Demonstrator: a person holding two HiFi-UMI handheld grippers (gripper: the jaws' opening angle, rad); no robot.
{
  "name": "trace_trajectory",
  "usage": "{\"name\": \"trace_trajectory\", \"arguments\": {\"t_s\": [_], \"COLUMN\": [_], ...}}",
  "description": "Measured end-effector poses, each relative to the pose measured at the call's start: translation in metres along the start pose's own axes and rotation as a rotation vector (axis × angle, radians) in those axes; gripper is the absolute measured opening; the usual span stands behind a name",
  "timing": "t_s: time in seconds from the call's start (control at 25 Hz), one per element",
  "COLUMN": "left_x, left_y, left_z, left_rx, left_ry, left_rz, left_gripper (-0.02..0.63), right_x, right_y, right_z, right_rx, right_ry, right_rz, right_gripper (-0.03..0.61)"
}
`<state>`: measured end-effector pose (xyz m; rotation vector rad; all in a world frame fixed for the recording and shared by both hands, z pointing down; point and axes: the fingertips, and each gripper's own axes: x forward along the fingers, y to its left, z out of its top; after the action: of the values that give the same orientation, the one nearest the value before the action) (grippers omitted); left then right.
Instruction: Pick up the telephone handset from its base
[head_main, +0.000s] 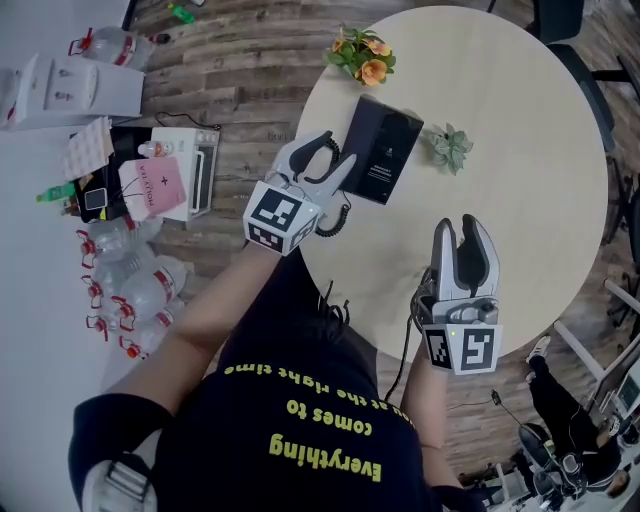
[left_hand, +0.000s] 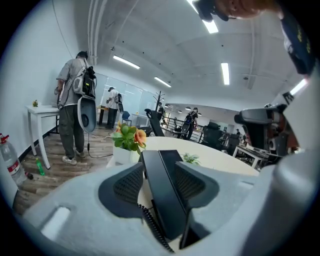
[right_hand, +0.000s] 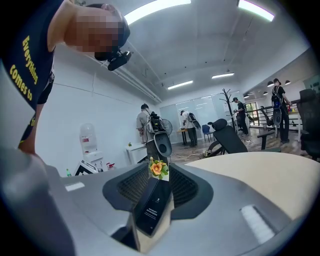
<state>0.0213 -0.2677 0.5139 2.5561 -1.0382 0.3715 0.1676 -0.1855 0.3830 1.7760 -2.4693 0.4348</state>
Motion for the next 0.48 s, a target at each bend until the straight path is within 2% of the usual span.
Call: {"name": "trace_trajectory", "arguments": {"t_s": [0.2, 0.48], "left_x": [0.016, 0.034], "left_y": [0.000, 0.008], "left_z": [-0.025, -0.047], "left_rx": [-0.028, -0.062], "left_ry": [0.054, 0.117], "left_rz": [-0.047, -0.071], "left_gripper": [0.198, 0.198], "right_x": [0.002, 0.003], "right_y": [-0.002, -0.002], "right_z": [-0.006, -0.009], "right_rx": [0.013, 0.016], "right_ry": [0.005, 0.018], "right_rz": [-0.002, -0.004], "right_gripper": [0.137, 0.137]}}
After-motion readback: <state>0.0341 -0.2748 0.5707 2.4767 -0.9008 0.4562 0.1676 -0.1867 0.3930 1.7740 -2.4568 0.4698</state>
